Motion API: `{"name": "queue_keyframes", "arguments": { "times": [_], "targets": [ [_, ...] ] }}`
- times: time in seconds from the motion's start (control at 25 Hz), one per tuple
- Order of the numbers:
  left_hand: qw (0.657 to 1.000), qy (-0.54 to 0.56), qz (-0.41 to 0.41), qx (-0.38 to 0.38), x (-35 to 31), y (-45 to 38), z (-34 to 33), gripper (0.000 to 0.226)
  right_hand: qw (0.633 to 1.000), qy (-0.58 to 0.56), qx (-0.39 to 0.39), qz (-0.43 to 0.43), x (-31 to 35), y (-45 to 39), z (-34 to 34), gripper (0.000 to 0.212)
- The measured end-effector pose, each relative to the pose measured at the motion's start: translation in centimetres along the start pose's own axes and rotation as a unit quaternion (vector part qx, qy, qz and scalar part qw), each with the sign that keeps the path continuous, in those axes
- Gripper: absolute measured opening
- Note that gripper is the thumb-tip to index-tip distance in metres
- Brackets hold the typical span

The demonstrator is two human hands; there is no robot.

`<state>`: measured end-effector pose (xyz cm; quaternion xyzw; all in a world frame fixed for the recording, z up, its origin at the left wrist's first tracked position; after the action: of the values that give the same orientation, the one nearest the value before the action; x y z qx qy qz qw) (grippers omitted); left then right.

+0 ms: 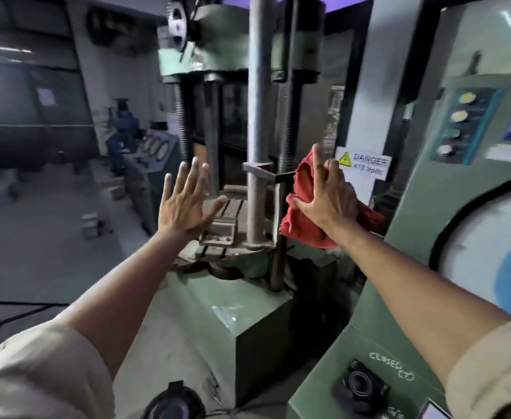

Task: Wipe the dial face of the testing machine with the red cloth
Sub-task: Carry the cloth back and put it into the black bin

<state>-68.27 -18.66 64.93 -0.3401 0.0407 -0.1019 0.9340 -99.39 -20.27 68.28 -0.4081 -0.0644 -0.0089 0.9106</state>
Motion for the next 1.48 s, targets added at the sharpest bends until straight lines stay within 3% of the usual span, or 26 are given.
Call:
{"name": "queue_keyframes", "arguments": {
  "times": [0.36,0.6,0.72,1.2,1.48],
  "targets": [
    [0.992,-0.026,0.087,0.087,20.6,6.0,-5.2,0.092,0.990,0.026,0.070,0.122,17.5,0.5,-14.4,0.113],
    [0.984,-0.021,0.105,0.145,28.8,13.5,-10.5,0.093,0.971,0.003,0.128,0.200,27.8,7.2,-21.4,0.056],
    [0.979,-0.021,0.126,0.158,31.7,15.8,-11.7,0.092,0.956,0.001,0.184,0.227,30.9,10.4,-24.0,0.042],
    [0.971,-0.049,0.168,0.161,38.4,18.6,-14.2,0.093,0.933,-0.028,0.242,0.264,37.5,13.1,-31.1,0.039],
    [0.965,-0.044,0.156,0.208,38.0,21.3,-21.5,0.093,0.916,-0.060,0.293,0.267,39.3,18.2,-37.4,0.037]
  ]
}}
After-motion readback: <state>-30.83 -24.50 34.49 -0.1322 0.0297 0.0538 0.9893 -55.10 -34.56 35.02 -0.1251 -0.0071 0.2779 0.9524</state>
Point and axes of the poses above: each hand's wrist, its own y-axis away from the middle knuckle, its own z-axis out of the back of the hand, x = y × z, the point moved 6 cm from there along -y, towards the middle knuckle, and after that the axes turned 6 degrees about -z, right-handed, at the moved point
